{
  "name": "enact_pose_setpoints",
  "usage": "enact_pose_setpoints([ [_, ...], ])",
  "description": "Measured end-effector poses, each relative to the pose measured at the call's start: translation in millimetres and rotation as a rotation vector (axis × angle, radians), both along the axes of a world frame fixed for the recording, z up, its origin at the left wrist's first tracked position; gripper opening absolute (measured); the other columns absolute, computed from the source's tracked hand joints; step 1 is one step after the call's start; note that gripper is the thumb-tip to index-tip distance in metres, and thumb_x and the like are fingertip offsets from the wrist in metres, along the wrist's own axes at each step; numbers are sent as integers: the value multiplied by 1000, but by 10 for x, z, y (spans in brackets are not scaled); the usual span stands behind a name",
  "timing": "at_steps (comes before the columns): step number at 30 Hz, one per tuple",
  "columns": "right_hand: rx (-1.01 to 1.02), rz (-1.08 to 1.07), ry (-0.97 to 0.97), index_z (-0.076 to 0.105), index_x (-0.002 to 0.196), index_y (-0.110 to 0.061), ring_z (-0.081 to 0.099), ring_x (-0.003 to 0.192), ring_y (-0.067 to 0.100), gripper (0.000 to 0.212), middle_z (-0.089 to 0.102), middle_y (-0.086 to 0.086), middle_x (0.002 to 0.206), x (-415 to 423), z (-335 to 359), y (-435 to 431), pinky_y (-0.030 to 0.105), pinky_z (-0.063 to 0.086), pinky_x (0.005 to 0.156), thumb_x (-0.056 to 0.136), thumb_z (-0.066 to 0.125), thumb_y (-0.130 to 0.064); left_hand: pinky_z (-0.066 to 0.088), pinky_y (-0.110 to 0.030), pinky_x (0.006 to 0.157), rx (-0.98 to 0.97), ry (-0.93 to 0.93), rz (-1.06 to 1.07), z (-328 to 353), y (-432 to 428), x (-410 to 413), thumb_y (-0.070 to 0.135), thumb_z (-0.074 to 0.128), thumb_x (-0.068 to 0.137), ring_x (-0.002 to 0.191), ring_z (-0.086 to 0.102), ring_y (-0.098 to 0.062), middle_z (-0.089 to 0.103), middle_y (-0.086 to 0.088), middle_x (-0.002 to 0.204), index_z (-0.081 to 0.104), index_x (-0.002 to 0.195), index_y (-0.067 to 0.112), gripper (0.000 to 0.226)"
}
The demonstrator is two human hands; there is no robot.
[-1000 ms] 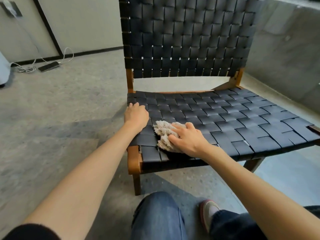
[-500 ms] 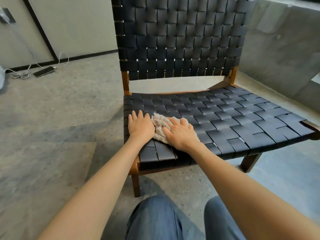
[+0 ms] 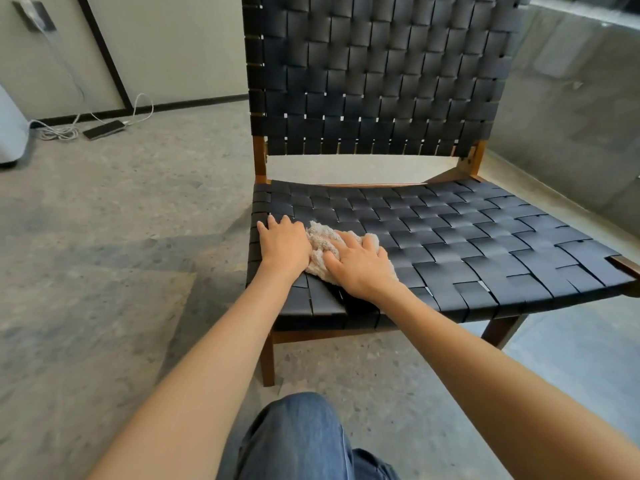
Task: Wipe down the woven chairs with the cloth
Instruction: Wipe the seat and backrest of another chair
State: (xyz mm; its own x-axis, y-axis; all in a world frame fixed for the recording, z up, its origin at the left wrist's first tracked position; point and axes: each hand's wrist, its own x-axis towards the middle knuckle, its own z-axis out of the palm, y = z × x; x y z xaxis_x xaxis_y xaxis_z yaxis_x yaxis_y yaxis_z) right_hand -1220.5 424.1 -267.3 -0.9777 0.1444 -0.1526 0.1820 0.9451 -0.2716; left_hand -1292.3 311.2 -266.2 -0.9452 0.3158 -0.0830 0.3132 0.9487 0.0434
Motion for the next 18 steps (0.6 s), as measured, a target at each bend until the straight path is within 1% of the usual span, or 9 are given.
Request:
enact_pose_setpoints([
  [5,-3,127,31,23,148,-32,22,132,25,52,24,-9,153,340,-8,202,44,24,108,97,24,-42,20,-48,115,79,8,-8,-16,-35,2,24,32,101,140,24,-36,37,-12,148,44,139,11,42],
  [8,32,113,52,30,144,-37,23,132,25,49,26,-11,152,407,-16,381,44,23,108,95,26,-44,18,-44,116,152,2,-23,-44,-59,4,24,30,102,140,23,-36,38,-10,148,45,139,11,42],
  [11,66,72,61,33,138,-44,24,129,25,46,28,-12,150,364,-54,503,44,21,106,93,24,-47,12,-43,117,203,-23,-44,-92,-79,8,26,29,102,143,19,-32,32,-9,152,41,142,16,43],
  [15,52,6,54,29,141,-48,21,132,28,50,28,-10,152,90,-144,539,47,17,108,92,22,-51,4,-44,118,155,-94,-45,-136,-50,-68,29,24,103,145,8,-31,19,-7,157,28,148,24,46],
  [18,27,-26,21,27,143,-46,19,136,29,52,27,-8,153,-253,-229,586,49,16,108,92,22,-51,0,-46,117,114,-114,-28,-164,46,-165,31,22,103,146,4,-32,13,-6,159,24,149,27,47],
])
